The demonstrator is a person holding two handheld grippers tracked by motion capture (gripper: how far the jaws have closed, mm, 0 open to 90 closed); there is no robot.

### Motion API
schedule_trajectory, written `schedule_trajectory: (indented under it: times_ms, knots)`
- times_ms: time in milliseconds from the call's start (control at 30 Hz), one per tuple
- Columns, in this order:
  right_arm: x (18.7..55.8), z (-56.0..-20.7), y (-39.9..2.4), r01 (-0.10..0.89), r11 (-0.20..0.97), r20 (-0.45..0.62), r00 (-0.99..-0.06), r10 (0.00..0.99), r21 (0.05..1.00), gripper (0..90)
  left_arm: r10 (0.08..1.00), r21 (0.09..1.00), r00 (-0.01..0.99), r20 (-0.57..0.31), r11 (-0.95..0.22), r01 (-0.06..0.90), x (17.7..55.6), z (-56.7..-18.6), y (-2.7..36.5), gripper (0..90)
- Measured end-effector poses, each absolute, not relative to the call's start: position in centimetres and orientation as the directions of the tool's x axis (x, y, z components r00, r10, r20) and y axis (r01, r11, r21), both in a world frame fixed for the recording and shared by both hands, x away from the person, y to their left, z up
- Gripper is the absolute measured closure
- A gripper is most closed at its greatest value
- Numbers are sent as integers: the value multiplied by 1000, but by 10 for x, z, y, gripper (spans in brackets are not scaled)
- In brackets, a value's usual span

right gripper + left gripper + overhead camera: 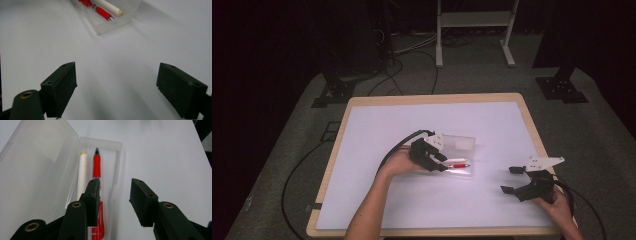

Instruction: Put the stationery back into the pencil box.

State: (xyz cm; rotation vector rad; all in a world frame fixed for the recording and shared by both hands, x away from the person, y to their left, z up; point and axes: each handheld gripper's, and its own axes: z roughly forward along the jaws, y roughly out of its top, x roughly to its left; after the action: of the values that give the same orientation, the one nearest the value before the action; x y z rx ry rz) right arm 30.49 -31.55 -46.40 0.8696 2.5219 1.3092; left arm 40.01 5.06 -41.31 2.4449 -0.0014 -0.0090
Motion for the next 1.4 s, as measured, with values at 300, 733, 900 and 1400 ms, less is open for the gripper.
schedule_trajectory:
  times_ms: [300, 733, 900, 1400]
  knots:
    - [305, -464, -314, 419, 450, 109, -816, 568, 789, 154, 0, 664, 1000, -3, -748, 2, 392, -415, 56, 564]
    - [305, -466, -312, 421, 458, 109, -818, 565, 783, 154, 11, 678, 1000, -8, -735, 14, 386, -413, 65, 535]
    - [307, -467, -309, 429, 461, 116, -817, 566, 777, 153, 19, 680, 1000, -8, -733, 19, 383, -413, 69, 525]
    - [307, -469, -307, 436, 466, 118, -815, 567, 769, 153, 49, 691, 999, -4, -722, 38, 375, -411, 84, 491]
